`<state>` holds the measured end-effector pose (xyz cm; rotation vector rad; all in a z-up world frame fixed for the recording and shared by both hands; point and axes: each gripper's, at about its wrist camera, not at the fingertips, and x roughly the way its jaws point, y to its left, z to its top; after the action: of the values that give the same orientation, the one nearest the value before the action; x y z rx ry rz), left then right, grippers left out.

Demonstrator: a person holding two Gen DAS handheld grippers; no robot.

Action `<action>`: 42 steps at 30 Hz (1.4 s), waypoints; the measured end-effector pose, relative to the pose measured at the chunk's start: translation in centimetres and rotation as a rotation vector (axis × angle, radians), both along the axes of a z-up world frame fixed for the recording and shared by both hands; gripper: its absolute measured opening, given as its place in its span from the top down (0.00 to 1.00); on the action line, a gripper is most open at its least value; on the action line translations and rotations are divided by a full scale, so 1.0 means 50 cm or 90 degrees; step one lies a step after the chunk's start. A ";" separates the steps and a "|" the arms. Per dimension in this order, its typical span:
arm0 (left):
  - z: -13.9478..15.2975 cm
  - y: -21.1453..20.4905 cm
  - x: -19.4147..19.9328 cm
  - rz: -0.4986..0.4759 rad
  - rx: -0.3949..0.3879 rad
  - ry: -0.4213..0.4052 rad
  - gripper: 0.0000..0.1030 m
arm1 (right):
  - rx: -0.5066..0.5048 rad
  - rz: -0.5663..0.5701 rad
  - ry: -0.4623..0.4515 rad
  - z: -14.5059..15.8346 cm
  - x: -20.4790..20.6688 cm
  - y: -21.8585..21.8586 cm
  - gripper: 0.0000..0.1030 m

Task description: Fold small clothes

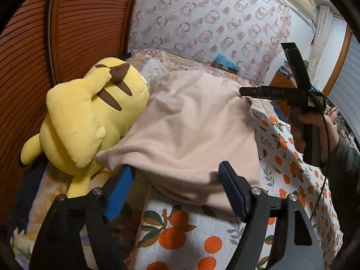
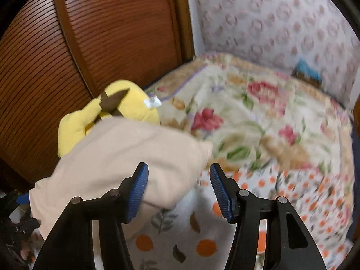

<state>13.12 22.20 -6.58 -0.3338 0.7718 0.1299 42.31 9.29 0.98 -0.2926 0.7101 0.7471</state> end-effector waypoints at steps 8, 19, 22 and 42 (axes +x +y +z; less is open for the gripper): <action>0.040 -0.011 -0.037 0.018 0.046 -0.039 0.00 | 0.022 -0.015 0.032 -0.026 0.043 0.011 0.43; 0.101 -0.085 -0.064 -0.024 0.093 -0.073 0.00 | 0.032 -0.032 -0.068 0.035 -0.109 -0.101 0.43; 0.116 -0.120 -0.070 -0.034 0.113 -0.081 0.00 | 0.045 -0.025 -0.097 0.056 -0.187 -0.152 0.43; 0.195 -0.344 -0.150 -0.131 0.137 -0.159 0.00 | 0.114 -0.148 -0.180 0.033 -0.607 -0.446 0.22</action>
<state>5.60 5.01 3.16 -0.0634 0.5352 -0.0235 11.94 -13.03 2.64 -0.1453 0.3983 0.5297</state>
